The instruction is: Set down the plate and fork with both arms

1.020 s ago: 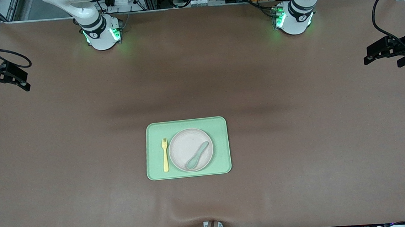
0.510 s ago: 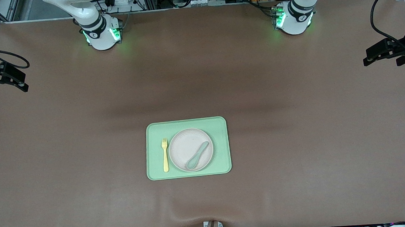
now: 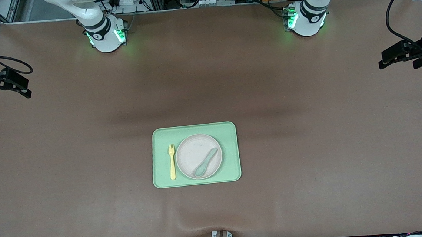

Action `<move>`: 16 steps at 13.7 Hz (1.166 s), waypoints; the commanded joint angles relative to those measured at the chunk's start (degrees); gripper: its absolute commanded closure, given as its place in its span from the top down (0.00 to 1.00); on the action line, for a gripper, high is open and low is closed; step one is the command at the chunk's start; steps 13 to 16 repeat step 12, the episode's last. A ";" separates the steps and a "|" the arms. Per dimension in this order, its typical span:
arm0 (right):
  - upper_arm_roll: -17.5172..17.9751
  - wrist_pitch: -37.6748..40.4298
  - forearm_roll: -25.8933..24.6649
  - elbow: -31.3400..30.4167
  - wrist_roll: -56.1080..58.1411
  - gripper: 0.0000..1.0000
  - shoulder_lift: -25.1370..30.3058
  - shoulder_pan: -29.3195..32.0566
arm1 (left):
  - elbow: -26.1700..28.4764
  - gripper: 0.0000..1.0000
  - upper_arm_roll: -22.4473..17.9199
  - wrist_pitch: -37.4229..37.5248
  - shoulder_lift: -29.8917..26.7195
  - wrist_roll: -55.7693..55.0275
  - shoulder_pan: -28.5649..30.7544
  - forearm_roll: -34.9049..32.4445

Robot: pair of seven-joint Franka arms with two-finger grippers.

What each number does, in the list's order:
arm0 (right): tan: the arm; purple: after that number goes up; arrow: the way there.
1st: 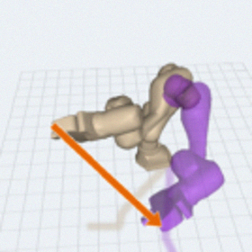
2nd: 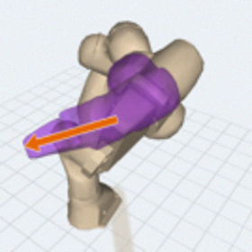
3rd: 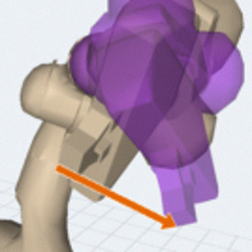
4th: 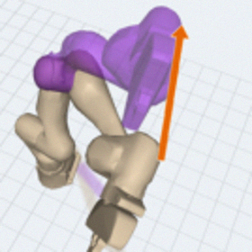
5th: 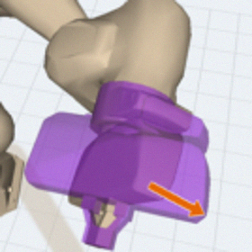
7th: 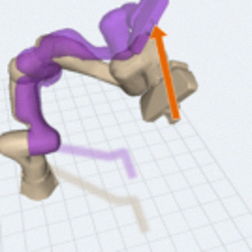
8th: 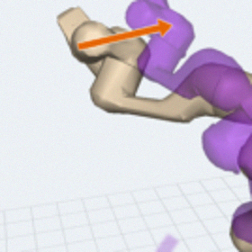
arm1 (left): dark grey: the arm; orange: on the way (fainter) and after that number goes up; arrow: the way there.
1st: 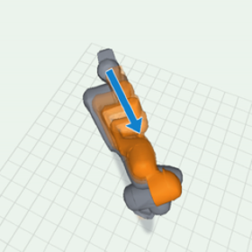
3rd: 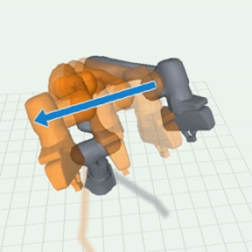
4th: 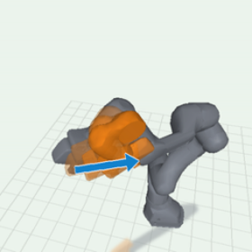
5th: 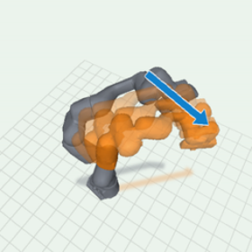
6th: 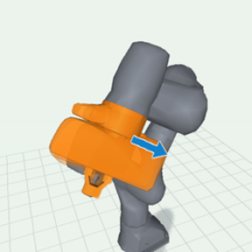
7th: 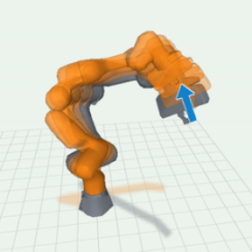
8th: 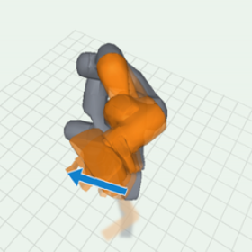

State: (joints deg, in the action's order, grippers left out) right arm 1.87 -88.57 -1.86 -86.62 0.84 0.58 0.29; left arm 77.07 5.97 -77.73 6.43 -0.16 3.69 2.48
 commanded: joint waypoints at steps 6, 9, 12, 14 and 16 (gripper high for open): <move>-0.20 -0.21 0.36 -0.21 0.39 1.00 0.13 0.33 | 0.19 1.00 0.36 -0.32 -0.28 -0.81 0.09 -1.34; -0.29 0.15 0.45 -0.30 0.39 1.00 0.21 0.33 | 0.19 1.00 0.36 -0.23 -0.28 -0.81 0.09 -1.34; -0.29 -0.12 0.36 -0.30 0.39 1.00 0.13 0.33 | 0.45 1.00 0.36 -0.23 -0.28 -0.72 0.18 -1.34; -0.29 -0.12 0.36 -0.30 0.39 1.00 0.13 0.33 | 0.45 1.00 0.36 -0.23 -0.28 -0.72 0.18 -1.34; -0.29 -0.12 0.36 -0.30 0.39 1.00 0.13 0.33 | 0.45 1.00 0.36 -0.23 -0.28 -0.72 0.18 -1.34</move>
